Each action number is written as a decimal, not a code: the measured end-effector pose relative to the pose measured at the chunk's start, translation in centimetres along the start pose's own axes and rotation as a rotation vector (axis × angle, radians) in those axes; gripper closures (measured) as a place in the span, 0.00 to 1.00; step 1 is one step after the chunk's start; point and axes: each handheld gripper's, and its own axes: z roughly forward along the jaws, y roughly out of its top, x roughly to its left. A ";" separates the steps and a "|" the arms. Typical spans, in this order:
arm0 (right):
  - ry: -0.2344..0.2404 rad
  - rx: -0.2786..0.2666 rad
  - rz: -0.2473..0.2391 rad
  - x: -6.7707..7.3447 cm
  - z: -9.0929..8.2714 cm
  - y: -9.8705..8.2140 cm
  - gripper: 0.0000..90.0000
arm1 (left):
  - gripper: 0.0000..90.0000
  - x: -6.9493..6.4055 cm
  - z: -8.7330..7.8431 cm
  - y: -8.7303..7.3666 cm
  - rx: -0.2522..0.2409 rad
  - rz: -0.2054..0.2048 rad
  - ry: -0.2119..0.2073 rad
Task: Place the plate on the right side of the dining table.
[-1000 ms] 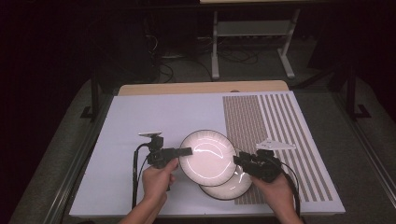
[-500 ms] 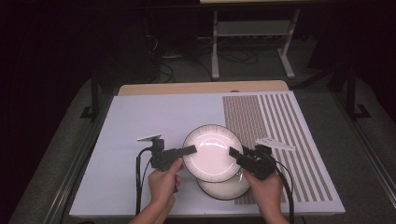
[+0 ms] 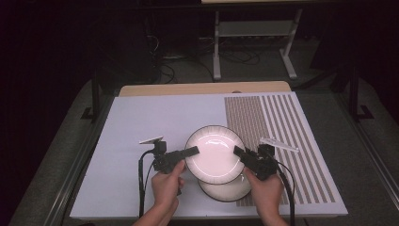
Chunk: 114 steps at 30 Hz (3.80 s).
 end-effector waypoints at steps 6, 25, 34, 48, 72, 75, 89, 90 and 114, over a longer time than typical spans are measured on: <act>0.017 -0.018 0.045 -0.5 -0.5 0.4 0.86 | 0.88 -0.1 0.4 0.3 0.015 -0.005 -0.012; -0.037 -0.045 0.111 -2.2 -1.5 1.3 0.86 | 0.88 -2.0 3.5 1.5 0.051 0.023 0.003; -0.056 -0.041 0.129 -3.7 -2.0 2.4 0.86 | 0.88 -2.9 5.4 2.1 0.082 0.029 -0.002; -0.104 -0.061 0.154 -6.6 -3.2 4.2 0.86 | 0.88 -4.8 9.8 2.9 0.127 0.047 -0.020; -0.198 -0.106 0.244 -12.9 -4.4 5.7 0.86 | 0.88 -6.6 18.4 3.4 0.187 0.066 -0.018; -0.209 -0.103 0.245 -13.5 -4.0 5.8 0.86 | 0.88 -6.0 19.2 3.7 0.201 0.045 -0.017; -0.239 -0.068 0.266 -15.8 -2.6 5.7 0.86 | 0.87 -4.9 21.8 3.4 0.215 0.034 0.027; -0.240 -0.067 0.266 -15.9 -2.6 5.6 0.86 | 0.87 -4.8 22.0 3.3 0.215 0.030 0.032; -0.244 -0.023 0.273 -17.8 -1.8 4.9 0.86 | 0.83 -4.5 23.7 2.5 0.259 0.053 0.119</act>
